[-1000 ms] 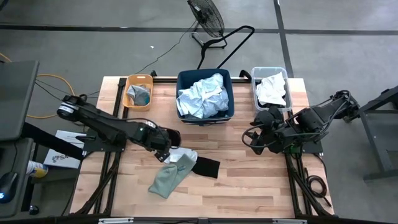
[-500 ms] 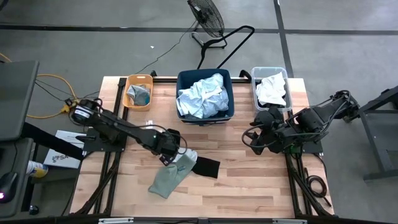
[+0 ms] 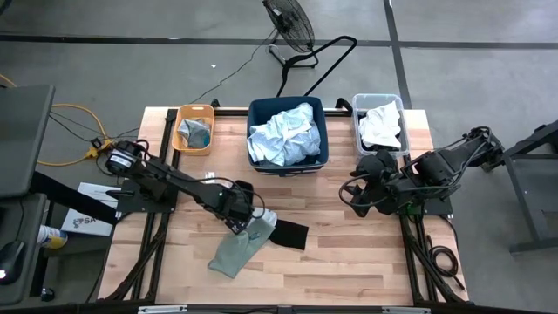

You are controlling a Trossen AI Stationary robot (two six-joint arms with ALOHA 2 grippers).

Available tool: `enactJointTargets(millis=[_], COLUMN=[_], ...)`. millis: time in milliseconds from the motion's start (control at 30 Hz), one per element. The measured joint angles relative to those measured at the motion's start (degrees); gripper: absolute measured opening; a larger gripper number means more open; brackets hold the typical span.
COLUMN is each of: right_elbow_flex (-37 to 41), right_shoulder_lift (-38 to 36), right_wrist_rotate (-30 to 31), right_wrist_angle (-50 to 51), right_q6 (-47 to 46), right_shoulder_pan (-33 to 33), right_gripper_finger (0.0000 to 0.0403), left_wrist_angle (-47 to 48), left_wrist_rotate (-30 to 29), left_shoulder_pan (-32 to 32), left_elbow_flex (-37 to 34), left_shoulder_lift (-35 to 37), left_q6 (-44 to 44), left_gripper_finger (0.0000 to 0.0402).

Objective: Pick & Place Cloths
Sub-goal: Put the white sock into the yellow bin

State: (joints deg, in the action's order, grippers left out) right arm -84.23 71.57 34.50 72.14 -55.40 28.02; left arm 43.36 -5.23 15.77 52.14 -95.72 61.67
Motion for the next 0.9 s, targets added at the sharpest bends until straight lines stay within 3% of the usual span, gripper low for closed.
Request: enactJointTargets(millis=[300,533,900], right_elbow_flex=[0.0,0.0,0.0], right_shoulder_lift=[0.0,0.0,0.0], right_wrist_rotate=[0.0,-0.2,0.0], right_wrist_angle=[0.0,0.0,0.1], right_q6=[0.0,0.1,0.6], right_shoulder_pan=[0.0,0.0,0.0], right_gripper_finger=[0.0213,0.0213,0.0213], left_wrist_angle=[0.2,1.8,12.4], left_wrist_rotate=[0.0,2.8,3.9], left_shoulder_pan=[0.0,-0.1,0.0], left_elbow_flex=[-0.1,0.9,11.1], left_shoulder_lift=[-0.1,0.7,8.4], left_q6=[0.8,0.3,-1.5], left_gripper_finger=[0.0015,0.0005,0.0002])
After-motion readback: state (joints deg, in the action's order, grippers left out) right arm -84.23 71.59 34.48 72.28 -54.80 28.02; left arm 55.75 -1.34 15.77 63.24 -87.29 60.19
